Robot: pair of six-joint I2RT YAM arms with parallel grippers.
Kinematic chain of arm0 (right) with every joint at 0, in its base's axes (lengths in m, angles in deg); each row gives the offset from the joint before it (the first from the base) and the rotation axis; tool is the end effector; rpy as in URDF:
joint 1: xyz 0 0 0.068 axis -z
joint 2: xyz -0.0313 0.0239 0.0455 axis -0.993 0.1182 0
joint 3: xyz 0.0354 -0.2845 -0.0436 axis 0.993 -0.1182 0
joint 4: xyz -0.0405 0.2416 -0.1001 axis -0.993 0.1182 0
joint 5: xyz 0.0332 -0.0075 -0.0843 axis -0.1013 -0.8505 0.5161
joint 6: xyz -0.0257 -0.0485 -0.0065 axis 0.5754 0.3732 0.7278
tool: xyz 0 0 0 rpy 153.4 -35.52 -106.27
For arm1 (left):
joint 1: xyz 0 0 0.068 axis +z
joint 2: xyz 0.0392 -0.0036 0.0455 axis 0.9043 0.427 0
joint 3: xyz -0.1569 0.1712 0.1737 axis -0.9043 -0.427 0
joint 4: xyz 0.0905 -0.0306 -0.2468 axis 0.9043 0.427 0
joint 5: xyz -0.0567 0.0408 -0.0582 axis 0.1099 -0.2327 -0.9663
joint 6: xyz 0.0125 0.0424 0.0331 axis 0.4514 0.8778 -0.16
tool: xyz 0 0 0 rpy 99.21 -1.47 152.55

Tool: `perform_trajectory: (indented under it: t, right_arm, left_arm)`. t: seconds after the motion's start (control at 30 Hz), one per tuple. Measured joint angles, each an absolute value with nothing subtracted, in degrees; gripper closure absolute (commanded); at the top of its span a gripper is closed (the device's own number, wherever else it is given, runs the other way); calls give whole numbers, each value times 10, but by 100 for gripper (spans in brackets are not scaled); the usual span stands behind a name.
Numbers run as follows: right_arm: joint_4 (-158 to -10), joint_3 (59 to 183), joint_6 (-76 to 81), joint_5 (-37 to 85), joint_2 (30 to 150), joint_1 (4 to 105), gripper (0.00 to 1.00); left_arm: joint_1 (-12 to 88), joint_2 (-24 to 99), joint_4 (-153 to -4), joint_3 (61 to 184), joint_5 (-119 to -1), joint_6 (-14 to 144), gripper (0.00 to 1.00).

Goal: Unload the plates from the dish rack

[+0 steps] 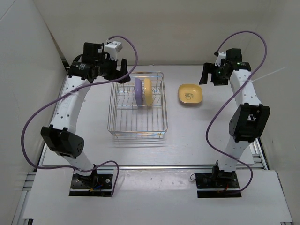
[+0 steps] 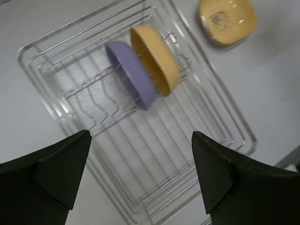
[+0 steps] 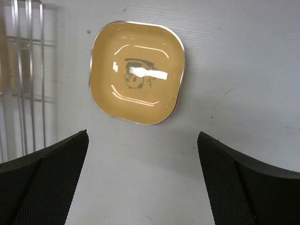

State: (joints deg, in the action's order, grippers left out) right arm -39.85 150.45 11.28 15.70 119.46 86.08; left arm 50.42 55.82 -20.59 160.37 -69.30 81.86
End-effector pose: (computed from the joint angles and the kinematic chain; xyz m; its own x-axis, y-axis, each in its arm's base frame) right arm 0.4425 -0.0117 0.3278 -0.7622 0.0013 -0.6473 -0.1586 0.9691 0.1887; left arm 0.3320 -0.0964 0.4503 -0.5785 0.2354 -0.7810 0.5157 0.8474 -0.1266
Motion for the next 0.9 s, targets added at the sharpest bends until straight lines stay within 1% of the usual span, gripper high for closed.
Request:
perform_trajectory:
  t: [0.07,0.2,0.27,0.37,0.57,0.9]
  right_arm:
    - [-386,1489,118,149,1160,861,0]
    - [-368,1430,138,135,1086,861,0]
    - [-357,1407,148,134,1063,860,0]
    - [-345,1386,159,136,1052,859,0]
    - [-332,1371,167,139,1051,858,0]
    - [-331,1366,168,141,1038,858,0]
  left_arm:
    - [529,577,-242,1587,-767,795,1]
    - [588,605,-339,1496,-900,725,1]
    - [610,635,-384,1462,-946,688,1]
    - [630,700,-443,1438,-999,636,4]
    - [624,783,-506,1439,-1052,563,7]
    - [608,791,-561,1443,-1073,522,12]
